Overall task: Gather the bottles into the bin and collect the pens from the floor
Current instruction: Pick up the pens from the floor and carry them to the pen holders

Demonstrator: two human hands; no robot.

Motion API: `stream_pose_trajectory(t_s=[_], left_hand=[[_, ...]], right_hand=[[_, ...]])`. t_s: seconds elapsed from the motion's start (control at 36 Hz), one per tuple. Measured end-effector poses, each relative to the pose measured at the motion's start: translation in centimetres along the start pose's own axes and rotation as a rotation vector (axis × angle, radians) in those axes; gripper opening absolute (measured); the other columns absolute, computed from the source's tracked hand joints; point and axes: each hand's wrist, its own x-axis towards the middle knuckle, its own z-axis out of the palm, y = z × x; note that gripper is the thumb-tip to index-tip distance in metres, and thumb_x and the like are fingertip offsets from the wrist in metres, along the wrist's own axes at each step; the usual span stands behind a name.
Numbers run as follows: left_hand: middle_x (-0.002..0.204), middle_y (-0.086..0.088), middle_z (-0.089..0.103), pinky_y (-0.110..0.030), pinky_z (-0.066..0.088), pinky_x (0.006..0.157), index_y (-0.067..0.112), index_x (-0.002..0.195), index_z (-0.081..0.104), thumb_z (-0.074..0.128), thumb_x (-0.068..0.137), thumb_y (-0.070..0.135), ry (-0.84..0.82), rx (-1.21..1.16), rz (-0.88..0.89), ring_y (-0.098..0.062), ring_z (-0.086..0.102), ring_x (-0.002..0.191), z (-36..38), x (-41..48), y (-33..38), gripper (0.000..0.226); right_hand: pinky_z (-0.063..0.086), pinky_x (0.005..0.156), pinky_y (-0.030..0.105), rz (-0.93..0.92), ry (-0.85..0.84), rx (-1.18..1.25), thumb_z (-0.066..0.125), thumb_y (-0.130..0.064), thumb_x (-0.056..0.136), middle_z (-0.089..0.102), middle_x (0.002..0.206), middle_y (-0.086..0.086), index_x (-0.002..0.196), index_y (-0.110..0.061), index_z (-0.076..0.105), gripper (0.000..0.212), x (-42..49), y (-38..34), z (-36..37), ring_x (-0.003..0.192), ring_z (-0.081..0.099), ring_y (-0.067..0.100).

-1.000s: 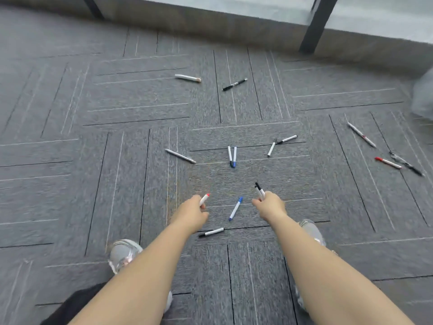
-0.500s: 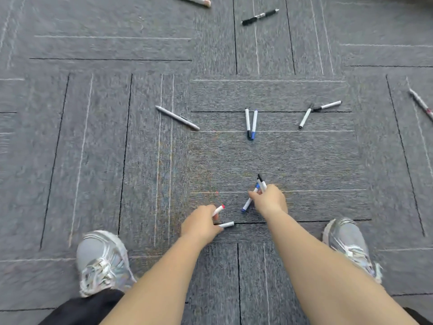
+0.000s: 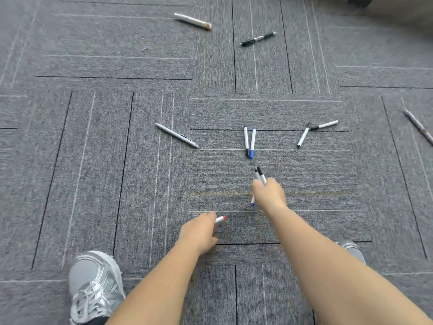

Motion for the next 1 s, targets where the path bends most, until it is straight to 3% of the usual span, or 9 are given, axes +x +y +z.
stream_pose_trajectory(t_s=[0.17,0.31,0.42,0.58,0.72,0.86,1.0], left_hand=[[0.094,0.004,0.049,-0.030,0.042,0.062,0.020,0.105,0.036,0.062,0.089,0.027,0.180,-0.275,-0.181,-0.017,0.055,0.077,0.8,0.5,-1.7,0.032],[0.089,0.000,0.053,-0.027,0.035,0.054,0.017,0.101,0.038,0.066,0.088,0.028,0.170,-0.405,-0.285,-0.016,0.053,0.072,0.3,1.4,-3.4,0.033],[0.079,0.005,0.051,-0.024,0.034,0.053,0.020,0.082,0.043,0.063,0.089,0.029,0.136,-0.374,-0.273,-0.009,0.046,0.062,-0.4,2.1,-3.9,0.023],[0.081,0.000,0.053,-0.029,0.041,0.058,0.016,0.084,0.047,0.060,0.090,0.026,0.170,-0.455,-0.229,-0.014,0.047,0.064,-2.9,3.3,-3.9,0.018],[0.075,0.004,0.051,-0.025,0.036,0.053,0.017,0.082,0.047,0.061,0.090,0.027,0.231,-0.562,-0.207,-0.011,0.045,0.060,-5.4,4.8,-3.2,0.019],[0.078,0.001,0.051,-0.031,0.040,0.060,0.019,0.079,0.043,0.058,0.091,0.031,0.277,-0.626,-0.209,-0.016,0.047,0.065,-7.3,5.9,-2.4,0.022],[0.082,-0.004,0.047,-0.029,0.034,0.052,0.017,0.079,0.038,0.056,0.090,0.024,0.272,-0.656,-0.244,-0.017,0.041,0.062,-9.2,7.0,-1.7,0.022]], right_hand=[[0.037,0.054,0.030,-0.048,0.028,0.021,0.045,-0.026,0.091,0.050,0.080,0.005,0.105,-0.008,0.045,0.023,2.6,-2.6,-0.8,0.059,0.043,0.017],[0.038,0.061,0.032,-0.098,0.044,-0.009,0.047,-0.020,0.096,0.050,0.093,0.007,0.113,-0.008,0.042,0.021,4.5,-4.5,-1.2,0.069,0.049,0.019],[0.043,0.074,0.038,-0.105,0.053,0.008,0.045,-0.022,0.098,0.051,0.097,0.009,0.118,-0.005,0.041,0.026,5.9,-5.9,-1.1,0.084,0.050,0.028],[0.042,0.073,0.036,-0.073,0.080,0.003,0.044,-0.029,0.099,0.053,0.097,0.009,0.116,-0.007,0.043,0.028,8.0,-7.4,-0.9,0.084,0.051,0.029],[0.044,0.076,0.038,-0.034,0.120,-0.072,0.044,-0.033,0.098,0.053,0.094,0.007,0.115,-0.010,0.045,0.029,9.1,-7.8,-1.2,0.084,0.053,0.029],[0.048,0.079,0.039,0.046,0.100,-0.107,0.047,-0.030,0.097,0.057,0.101,0.009,0.124,-0.009,0.041,0.034,9.8,-8.2,-1.4,0.091,0.058,0.030],[0.039,0.064,0.031,0.070,0.062,-0.151,0.048,-0.031,0.093,0.058,0.087,0.007,0.107,-0.009,0.053,0.026,10.3,-8.7,-1.7,0.078,0.054,0.028]])
